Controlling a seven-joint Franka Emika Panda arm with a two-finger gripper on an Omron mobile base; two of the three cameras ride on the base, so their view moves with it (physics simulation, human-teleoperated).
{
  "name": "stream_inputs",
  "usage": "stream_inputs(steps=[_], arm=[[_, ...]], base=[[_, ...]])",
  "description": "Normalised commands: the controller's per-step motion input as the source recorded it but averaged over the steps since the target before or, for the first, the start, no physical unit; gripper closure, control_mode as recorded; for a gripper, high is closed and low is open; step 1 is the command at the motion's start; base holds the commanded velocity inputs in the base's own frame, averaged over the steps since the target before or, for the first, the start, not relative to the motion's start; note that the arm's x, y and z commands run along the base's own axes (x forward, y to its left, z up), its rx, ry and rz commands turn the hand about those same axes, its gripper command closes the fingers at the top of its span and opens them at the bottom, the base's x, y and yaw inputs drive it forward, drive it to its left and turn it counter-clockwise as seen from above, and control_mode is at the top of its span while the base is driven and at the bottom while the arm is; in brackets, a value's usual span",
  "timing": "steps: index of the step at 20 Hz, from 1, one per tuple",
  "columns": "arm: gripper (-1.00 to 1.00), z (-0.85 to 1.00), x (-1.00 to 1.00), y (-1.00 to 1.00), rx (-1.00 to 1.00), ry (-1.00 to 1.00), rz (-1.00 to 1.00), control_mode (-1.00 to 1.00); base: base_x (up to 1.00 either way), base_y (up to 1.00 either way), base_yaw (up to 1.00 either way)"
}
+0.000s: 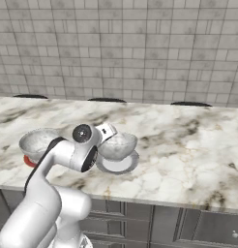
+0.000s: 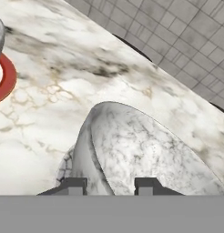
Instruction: Move the bowls from the cabinet to the plates on the dining table.
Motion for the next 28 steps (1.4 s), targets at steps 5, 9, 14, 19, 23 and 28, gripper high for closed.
stream_inputs(steps=[5, 9, 14, 19, 23, 28], arm=[[1.0, -0.44, 0.22, 0.0, 0.0, -0.07, 0.0, -1.0], [1.0, -0.44, 0.36, 0.0, 0.0, -0.1, 0.0, -1.0], [1.0, -0.46, 0.21, 0.0, 0.0, -0.06, 0.0, -1.0], [1.0, -0.26, 0.01, 0.0, 0.0, -0.03, 0.0, -1.0], [1.0, -0.35, 0.0, 0.0, 0.0, -0.01, 0.0, -1.0], [1.0, -0.51, 0.02, 0.0, 0.0, 0.0, 0.0, -1.0]], base=[[0.0, 0.0, 0.0], [0.0, 0.0, 0.0], [0.0, 0.0, 0.0], [0.0, 0.0, 0.0], [0.0, 0.0, 0.0], [0.0, 0.0, 0.0]])
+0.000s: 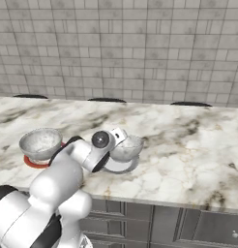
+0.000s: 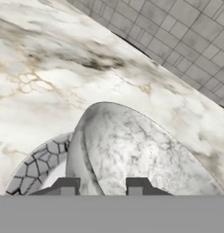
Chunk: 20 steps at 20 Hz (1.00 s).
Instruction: Move the bowls from the cabinet to the plates on the dining table.
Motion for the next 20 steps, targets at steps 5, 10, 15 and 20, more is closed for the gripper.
stream_inputs(steps=[5, 10, 15, 20], arm=[[1.0, -0.44, 0.01, 0.0, 0.0, -0.05, 0.0, -1.0], [1.0, -0.51, 0.01, 0.0, 0.0, -0.05, 0.0, -1.0], [1.0, -0.65, 0.0, 0.0, -0.01, -0.04, 0.0, -1.0], [1.0, -0.41, -0.07, 0.0, -0.01, -0.04, 0.0, -1.0]], base=[[0.0, 0.0, 0.0], [0.0, 0.0, 0.0], [0.0, 0.0, 0.0], [0.0, 0.0, 0.0]])
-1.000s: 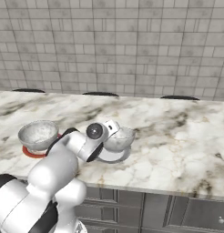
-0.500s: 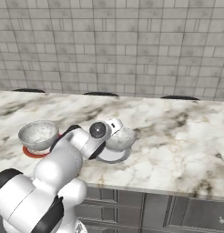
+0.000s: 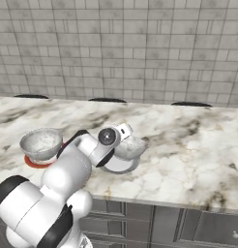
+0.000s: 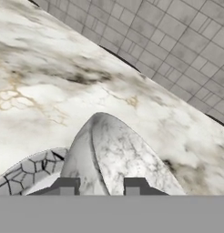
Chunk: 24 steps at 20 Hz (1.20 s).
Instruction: Move the bowls from the cabinet to the plates on the dining table.
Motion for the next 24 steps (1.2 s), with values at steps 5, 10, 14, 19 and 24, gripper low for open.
stream_inputs(steps=[5, 10, 14, 19, 24], arm=[[1.0, 0.0, -0.02, 0.0, 0.0, 0.0, 0.0, -1.0], [1.0, -0.01, 0.0, 0.0, 0.0, 0.0, 0.0, -1.0], [1.0, -0.34, -0.06, 0.07, 0.0, 0.03, 0.0, -1.0], [1.0, -0.16, -0.02, 0.04, 0.0, 0.03, 0.0, -1.0], [-1.0, 0.0, 0.0, 0.0, 0.0, 0.01, 0.0, -1.0]], base=[[0.0, 0.0, 0.0], [0.0, 0.0, 0.0], [0.0, 0.0, 0.0], [0.0, 0.0, 0.0], [0.0, 0.0, 0.0]])
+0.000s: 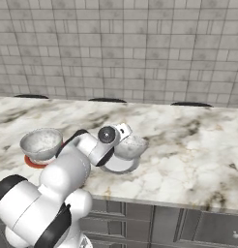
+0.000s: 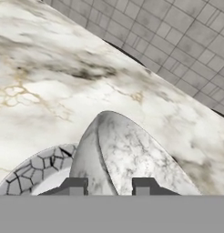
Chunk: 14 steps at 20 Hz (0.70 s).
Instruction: Move the bowls from the cabinet to the plates on the dining table.
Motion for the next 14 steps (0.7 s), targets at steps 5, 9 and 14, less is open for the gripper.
stream_inputs(steps=[5, 9, 14], arm=[[-1.0, 0.0, 0.0, 0.0, 0.0, 0.0, 0.0, -1.0], [-1.0, 0.0, -0.01, 0.0, 0.0, 0.01, 0.0, -1.0], [-1.0, 0.07, -0.21, 0.0, 0.0, 0.0, 0.0, -1.0]], base=[[0.0, 0.0, 0.0], [0.0, 0.0, 0.0], [0.0, 0.0, 0.0]])
